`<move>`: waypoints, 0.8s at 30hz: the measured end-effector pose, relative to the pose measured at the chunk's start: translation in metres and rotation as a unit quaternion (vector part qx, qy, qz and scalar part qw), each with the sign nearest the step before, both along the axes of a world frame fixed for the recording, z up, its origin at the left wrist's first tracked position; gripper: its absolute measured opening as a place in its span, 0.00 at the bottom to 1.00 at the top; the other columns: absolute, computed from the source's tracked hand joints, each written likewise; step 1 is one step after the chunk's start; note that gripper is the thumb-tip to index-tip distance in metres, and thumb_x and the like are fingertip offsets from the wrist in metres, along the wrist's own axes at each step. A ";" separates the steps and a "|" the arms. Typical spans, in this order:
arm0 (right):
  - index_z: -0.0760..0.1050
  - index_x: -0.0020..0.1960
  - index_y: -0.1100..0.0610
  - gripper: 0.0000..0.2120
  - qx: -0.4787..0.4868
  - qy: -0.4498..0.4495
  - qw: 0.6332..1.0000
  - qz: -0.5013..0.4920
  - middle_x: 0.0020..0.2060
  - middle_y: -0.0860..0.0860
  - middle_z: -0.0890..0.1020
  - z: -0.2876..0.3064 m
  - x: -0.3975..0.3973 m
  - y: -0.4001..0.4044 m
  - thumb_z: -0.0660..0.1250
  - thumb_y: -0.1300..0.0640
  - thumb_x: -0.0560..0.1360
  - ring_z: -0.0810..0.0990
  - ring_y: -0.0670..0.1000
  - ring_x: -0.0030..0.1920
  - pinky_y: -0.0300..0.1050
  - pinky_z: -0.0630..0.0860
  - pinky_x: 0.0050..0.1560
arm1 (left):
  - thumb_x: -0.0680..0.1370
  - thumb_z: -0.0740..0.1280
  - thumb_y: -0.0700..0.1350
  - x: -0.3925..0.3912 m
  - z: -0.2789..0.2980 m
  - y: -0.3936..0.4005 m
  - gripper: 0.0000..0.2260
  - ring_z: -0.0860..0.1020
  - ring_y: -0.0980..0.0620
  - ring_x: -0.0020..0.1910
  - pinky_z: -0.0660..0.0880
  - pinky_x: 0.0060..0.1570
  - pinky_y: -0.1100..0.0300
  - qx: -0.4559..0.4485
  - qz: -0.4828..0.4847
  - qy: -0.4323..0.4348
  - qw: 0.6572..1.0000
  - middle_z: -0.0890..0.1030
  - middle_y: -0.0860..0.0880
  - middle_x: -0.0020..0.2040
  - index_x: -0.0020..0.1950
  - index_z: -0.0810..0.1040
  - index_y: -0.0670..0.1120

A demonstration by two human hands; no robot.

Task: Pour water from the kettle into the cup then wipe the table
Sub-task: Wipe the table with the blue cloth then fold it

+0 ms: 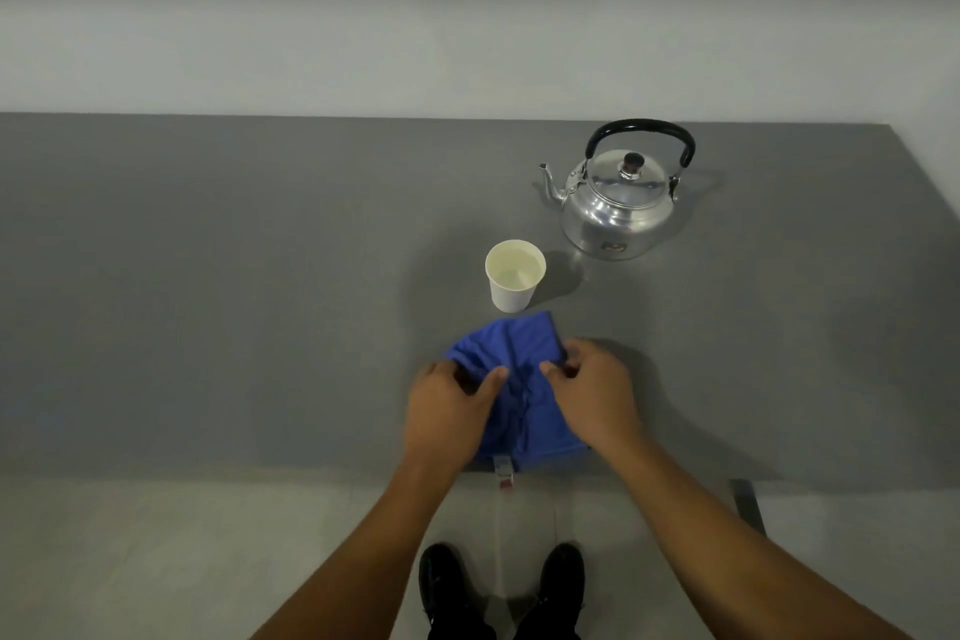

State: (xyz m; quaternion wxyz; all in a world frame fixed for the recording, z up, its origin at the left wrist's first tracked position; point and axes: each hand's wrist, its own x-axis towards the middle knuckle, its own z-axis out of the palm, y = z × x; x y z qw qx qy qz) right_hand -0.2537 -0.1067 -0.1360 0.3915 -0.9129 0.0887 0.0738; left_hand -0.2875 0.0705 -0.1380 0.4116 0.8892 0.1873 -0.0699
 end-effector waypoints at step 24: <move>0.78 0.48 0.52 0.09 0.311 0.089 0.946 0.007 0.45 0.50 0.84 0.039 -0.018 0.076 0.77 0.60 0.74 0.88 0.50 0.39 0.50 0.86 0.37 | 0.78 0.72 0.44 0.007 0.036 0.115 0.12 0.81 0.61 0.43 0.74 0.38 0.72 -0.064 -0.018 -0.112 0.991 0.82 0.58 0.45 0.57 0.74 0.56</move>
